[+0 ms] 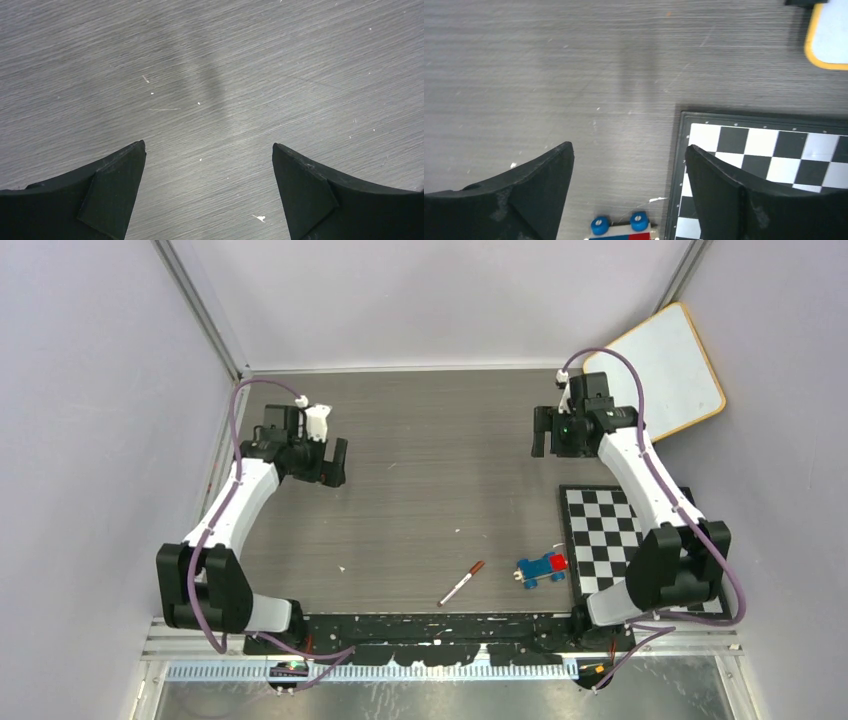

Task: Write a sentence on the whiteboard
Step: Move the whiteboard to the center of the board.

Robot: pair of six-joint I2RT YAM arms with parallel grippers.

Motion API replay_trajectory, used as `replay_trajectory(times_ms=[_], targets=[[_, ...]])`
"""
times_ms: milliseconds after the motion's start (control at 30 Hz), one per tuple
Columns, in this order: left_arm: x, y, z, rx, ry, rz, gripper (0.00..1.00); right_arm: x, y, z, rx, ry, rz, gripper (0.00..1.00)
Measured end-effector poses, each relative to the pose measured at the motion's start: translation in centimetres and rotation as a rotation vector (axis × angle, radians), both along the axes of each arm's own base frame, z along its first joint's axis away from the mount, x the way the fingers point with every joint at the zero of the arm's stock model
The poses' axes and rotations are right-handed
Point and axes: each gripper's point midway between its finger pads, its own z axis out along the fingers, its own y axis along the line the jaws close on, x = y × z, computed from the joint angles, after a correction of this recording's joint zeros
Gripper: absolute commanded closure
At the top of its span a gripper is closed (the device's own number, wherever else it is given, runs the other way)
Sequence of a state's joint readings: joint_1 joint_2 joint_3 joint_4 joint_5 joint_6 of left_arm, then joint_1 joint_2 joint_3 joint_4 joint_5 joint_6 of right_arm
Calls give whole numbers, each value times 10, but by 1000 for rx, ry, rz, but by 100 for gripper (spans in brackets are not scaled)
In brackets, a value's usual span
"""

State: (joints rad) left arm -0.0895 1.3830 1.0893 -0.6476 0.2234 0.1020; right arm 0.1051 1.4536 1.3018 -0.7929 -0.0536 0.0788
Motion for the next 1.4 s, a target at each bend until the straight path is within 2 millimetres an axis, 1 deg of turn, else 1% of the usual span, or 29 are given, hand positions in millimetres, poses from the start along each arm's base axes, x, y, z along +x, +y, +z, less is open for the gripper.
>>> replay_trajectory(times_ms=[100,167,300,400,500,633,733,833,933,1133,1233,1400], targets=[[0,2,6,-4,-29,27,0,15,-15,-10,-45,12,-90,35],[1,2,9,-7,-39,41,0,30,-30,-16,-75,20,-178,39],[2,4,10,-6,-46,63,0,59,-67,-30,-141,17,-401,38],[1,5,9,-8,-40,75,0,72,-88,-41,-185,19,-525,38],[1,5,8,-10,-38,81,0,90,-101,-52,-224,16,-610,44],[0,5,9,-11,-47,80,0,113,-119,-70,-244,19,-711,45],[-3,4,12,-17,-58,77,0,119,-135,-83,-256,27,-790,45],[-2,2,15,-27,-69,70,0,120,-148,-90,-267,21,-871,45],[-2,0,16,-36,-71,62,0,123,-154,-90,-268,4,-929,46],[-3,-3,17,-49,-72,51,0,137,-157,-86,-246,-37,-992,46],[-3,-4,18,-56,-75,45,0,139,-157,-92,-241,-30,-1008,46],[-4,-5,19,-61,-75,41,0,136,-158,-111,-250,8,-1023,46]])
